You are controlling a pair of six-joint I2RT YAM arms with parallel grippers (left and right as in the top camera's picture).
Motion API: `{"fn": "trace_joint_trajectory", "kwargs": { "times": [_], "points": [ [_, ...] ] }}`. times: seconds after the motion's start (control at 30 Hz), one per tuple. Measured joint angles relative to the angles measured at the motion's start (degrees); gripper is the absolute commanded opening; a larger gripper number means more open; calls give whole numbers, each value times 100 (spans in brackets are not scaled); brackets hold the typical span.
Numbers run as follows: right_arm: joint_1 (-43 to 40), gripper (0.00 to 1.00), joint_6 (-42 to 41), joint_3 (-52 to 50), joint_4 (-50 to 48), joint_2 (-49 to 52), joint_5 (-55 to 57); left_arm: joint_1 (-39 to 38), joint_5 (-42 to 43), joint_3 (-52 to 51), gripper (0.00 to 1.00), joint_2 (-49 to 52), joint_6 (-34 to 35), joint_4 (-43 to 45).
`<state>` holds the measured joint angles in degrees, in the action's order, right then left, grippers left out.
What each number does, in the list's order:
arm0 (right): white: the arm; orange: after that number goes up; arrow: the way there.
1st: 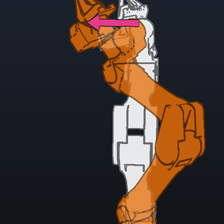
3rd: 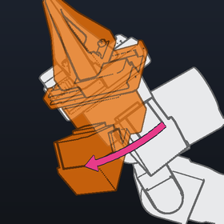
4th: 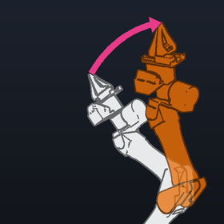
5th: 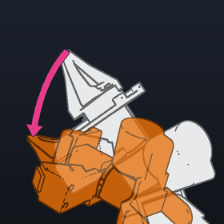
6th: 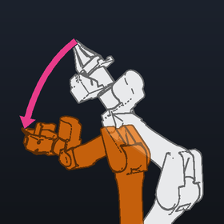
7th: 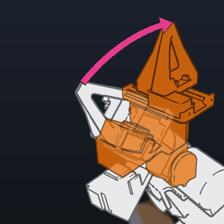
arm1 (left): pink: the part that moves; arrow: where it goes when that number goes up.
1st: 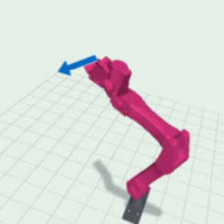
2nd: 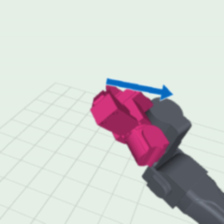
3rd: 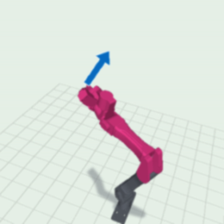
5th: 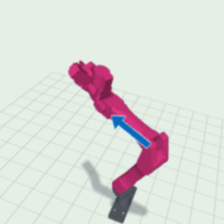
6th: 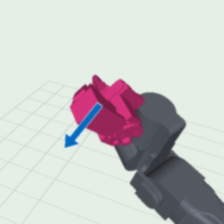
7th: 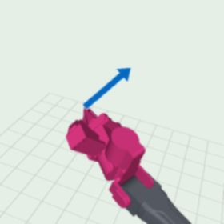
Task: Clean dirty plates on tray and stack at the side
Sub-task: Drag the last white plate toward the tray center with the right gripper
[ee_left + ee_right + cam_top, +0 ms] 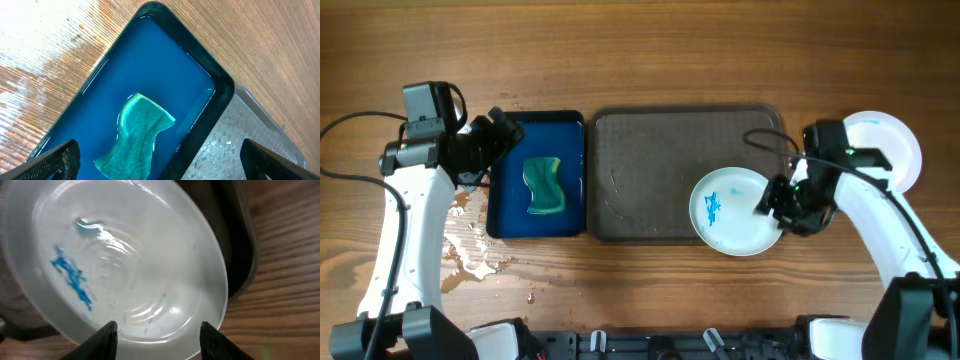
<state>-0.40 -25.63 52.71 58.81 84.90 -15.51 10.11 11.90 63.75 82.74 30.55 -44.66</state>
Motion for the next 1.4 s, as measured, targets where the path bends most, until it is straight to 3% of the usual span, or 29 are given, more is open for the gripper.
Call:
{"fn": "trace_joint_trajectory", "kwargs": {
  "times": [0.2,0.37,0.43,0.53,0.6,0.73,0.8,0.83,0.93,1.03,1.07,1.1,1.2,1.23,1.27,1.4],
  "points": [
    [0,60,-264,457,1005,-131,595,0,0,0,100,0,0,0],
    [0,55,-481,-592,13,-144,697,0,0,0,100,0,0,4],
    [0,49,-501,-868,-540,-157,590,0,0,0,100,0,0,4],
    [0,27,-544,-953,-942,-157,494,0,0,0,100,0,0,9],
    [0,20,-573,-955,-1029,-157,461,0,0,0,100,0,0,9],
    [0,18,-586,-1067,-1331,-157,437,0,0,0,100,0,0,7],
    [0,5,-586,-1209,-1591,-144,433,0,0,0,100,0,0,-9],
    [0,5,-603,-1298,-1757,-111,411,0,-2,0,100,0,0,-9],
    [-4,4,-603,-1473,-2380,-7,131,0,-2,0,88,0,-35,-28],
    [-4,5,-516,-1475,-2446,2,63,0,0,0,46,0,-197,-81],
    [-4,5,-404,-1473,-2487,11,13,0,-2,0,41,0,-264,-120],
    [-4,5,-310,-1451,-2487,35,-24,0,0,0,42,0,-323,-142],
    [0,5,50,-1207,-2503,81,-323,-72,2,0,58,0,-649,-262],
    [17,5,131,-1119,-2507,81,-415,-166,-2,0,70,22,-776,-284],
    [127,5,175,-1088,-2538,81,-492,-326,0,0,76,129,-872,-286],
    [610,5,195,-1088,-2542,83,-549,-922,0,0,76,935,-986,-286]
  ]
}}
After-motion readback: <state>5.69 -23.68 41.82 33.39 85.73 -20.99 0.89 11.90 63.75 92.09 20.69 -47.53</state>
